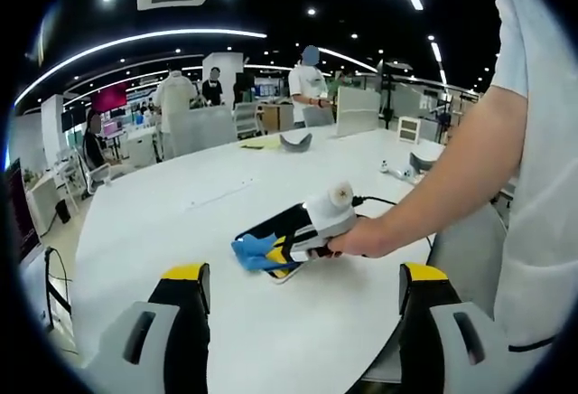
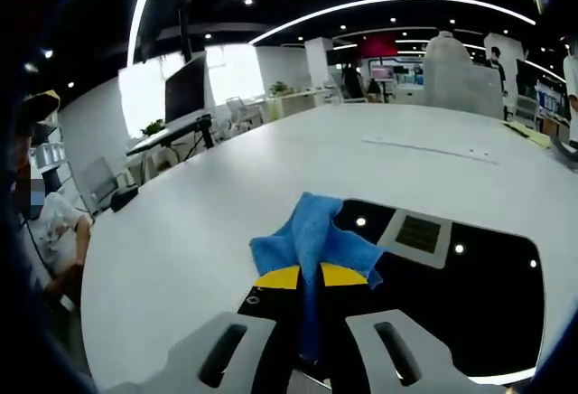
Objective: Wipe the mirror surface with the cleaning cloth until all visible marks leave the cleaned area.
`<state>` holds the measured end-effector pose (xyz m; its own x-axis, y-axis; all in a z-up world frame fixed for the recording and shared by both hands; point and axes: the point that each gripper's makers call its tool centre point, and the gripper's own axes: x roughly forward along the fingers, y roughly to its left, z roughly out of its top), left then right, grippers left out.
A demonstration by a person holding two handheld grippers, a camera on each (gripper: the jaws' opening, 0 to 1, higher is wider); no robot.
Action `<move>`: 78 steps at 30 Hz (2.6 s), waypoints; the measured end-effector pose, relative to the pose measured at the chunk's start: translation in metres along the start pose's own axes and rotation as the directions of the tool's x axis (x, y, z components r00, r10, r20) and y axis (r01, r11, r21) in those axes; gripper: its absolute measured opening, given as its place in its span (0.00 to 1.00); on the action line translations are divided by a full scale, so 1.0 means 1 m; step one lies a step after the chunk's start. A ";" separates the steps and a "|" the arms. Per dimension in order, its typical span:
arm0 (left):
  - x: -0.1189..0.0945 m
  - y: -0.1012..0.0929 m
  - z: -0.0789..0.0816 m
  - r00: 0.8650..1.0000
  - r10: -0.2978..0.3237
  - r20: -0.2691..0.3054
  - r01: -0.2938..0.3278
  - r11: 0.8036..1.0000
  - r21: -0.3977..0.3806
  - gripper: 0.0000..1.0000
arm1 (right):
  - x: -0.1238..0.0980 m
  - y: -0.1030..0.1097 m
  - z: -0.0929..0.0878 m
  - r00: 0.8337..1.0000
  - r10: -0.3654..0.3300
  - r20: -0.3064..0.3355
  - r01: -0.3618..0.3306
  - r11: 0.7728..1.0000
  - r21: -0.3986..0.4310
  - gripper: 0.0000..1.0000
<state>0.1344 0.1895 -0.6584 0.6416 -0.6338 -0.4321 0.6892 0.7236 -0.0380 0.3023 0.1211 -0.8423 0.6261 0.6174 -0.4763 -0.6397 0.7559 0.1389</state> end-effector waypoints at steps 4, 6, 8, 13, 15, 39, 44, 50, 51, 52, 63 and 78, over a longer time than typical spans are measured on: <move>0.003 -0.001 -0.001 1.000 -0.004 0.000 0.004 1.000 -0.004 0.86 | 0.000 0.000 0.000 1.000 -0.013 0.002 0.013 1.000 0.010 0.01; 0.004 -0.002 -0.002 1.000 -0.004 0.003 0.004 1.000 -0.009 0.86 | 0.000 0.001 0.000 1.000 -0.020 0.005 0.020 1.000 0.013 0.01; 0.006 -0.003 -0.003 1.000 -0.005 -0.001 0.005 1.000 -0.013 0.86 | 0.000 0.001 0.000 1.000 -0.026 0.009 0.026 0.999 0.021 0.01; 0.006 -0.004 -0.002 1.000 -0.007 0.008 0.008 0.999 -0.043 0.86 | 0.000 0.002 0.000 1.000 -0.029 0.013 0.028 0.999 0.031 0.01; 0.007 -0.004 -0.002 1.000 -0.004 0.009 0.004 0.999 -0.041 0.86 | 0.000 0.004 0.000 1.000 -0.019 0.015 0.019 0.999 0.035 0.01; 0.018 -0.020 -0.002 0.999 0.034 0.000 -0.034 0.998 -0.051 0.86 | -0.013 0.027 -0.011 0.992 0.127 0.012 -0.126 0.990 -0.057 0.01; 0.019 -0.027 -0.002 0.999 0.047 -0.003 -0.047 0.998 -0.053 0.86 | -0.020 0.025 -0.014 0.990 0.138 0.026 -0.136 0.988 -0.072 0.01; 0.018 -0.035 -0.003 0.998 0.059 -0.016 -0.059 0.997 -0.048 0.86 | -0.024 0.023 -0.014 0.989 0.144 0.039 -0.140 0.987 -0.079 0.01; 0.018 -0.037 -0.002 0.998 0.060 -0.017 -0.061 0.997 -0.048 0.86 | -0.024 0.022 -0.014 0.989 0.145 0.040 -0.142 0.987 -0.072 0.01; 0.018 -0.038 -0.001 0.998 0.062 -0.016 -0.063 0.997 -0.047 0.86 | -0.024 0.022 -0.014 0.989 0.144 0.041 -0.140 0.987 -0.075 0.01; 0.014 -0.046 0.000 0.995 0.087 -0.039 -0.088 0.995 -0.036 0.86 | -0.029 0.013 -0.016 0.992 0.094 0.090 -0.089 0.994 -0.058 0.01; 0.022 -0.058 0.008 0.994 0.096 -0.044 -0.097 0.995 -0.014 0.86 | -0.044 -0.012 -0.023 0.994 0.050 0.101 -0.044 0.997 -0.058 0.01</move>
<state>0.1110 0.1310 -0.6582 0.6894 -0.5484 -0.4732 0.6189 0.7854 -0.0086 0.2720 0.0796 -0.8433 0.6353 0.6730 -0.3789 -0.6915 0.7141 0.1090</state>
